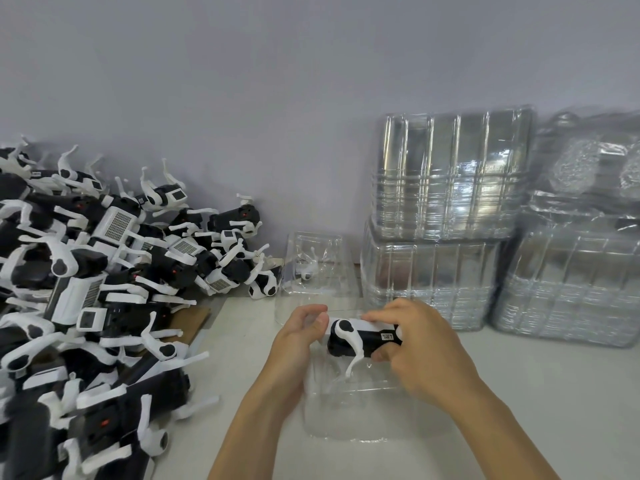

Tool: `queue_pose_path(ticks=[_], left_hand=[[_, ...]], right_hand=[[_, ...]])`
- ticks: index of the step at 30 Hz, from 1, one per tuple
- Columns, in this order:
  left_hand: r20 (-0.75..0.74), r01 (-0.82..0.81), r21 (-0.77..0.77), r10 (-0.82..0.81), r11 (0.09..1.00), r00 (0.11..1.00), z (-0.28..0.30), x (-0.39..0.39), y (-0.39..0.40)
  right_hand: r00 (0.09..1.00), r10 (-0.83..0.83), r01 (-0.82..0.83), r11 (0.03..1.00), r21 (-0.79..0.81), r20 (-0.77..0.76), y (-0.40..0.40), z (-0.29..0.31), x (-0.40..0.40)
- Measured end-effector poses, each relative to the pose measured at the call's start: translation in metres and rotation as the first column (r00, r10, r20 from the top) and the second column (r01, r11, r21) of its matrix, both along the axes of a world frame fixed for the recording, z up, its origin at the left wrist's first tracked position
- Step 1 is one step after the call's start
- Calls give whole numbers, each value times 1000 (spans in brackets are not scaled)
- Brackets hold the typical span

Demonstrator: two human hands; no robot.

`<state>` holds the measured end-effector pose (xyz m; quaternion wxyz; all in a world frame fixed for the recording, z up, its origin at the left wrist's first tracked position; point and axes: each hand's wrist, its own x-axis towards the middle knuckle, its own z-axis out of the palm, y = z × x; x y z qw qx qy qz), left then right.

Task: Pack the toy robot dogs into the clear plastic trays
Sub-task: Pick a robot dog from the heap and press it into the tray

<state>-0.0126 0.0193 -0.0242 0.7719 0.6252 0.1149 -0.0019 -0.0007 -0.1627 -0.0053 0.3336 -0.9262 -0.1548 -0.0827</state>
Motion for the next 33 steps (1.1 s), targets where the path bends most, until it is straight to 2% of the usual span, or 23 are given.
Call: queue_pose_path(ticks=[3, 5, 14, 21, 27, 31, 33], left_hand=[[-20, 6, -86, -7, 996, 1000, 2, 1, -2], [-18, 2, -73, -3, 997, 1000, 2, 1, -3], [28, 7, 220, -13, 975, 1000, 1, -1, -4], [-15, -33, 85, 35, 996, 999, 1, 2, -4], [-57, -47, 175, 57, 984, 997, 5, 2, -7], [-59, -63, 179, 74, 982, 996, 7, 2, -9], [-62, -70, 173, 81, 982, 995, 7, 2, -9]], right_hand=[[1000, 15, -15, 1000, 26, 10, 0, -1, 1], [1000, 23, -23, 1000, 21, 17, 0, -3, 2], [999, 26, -24, 996, -86, 23, -1, -8, 3], [1000, 20, -19, 996, -88, 10, 0, -5, 2], [999, 30, -28, 990, -137, 14, 2, -2, -2], [998, 38, -26, 981, -190, 59, 0, 1, -1], [995, 25, -12, 992, -129, 97, 1, 4, -2]])
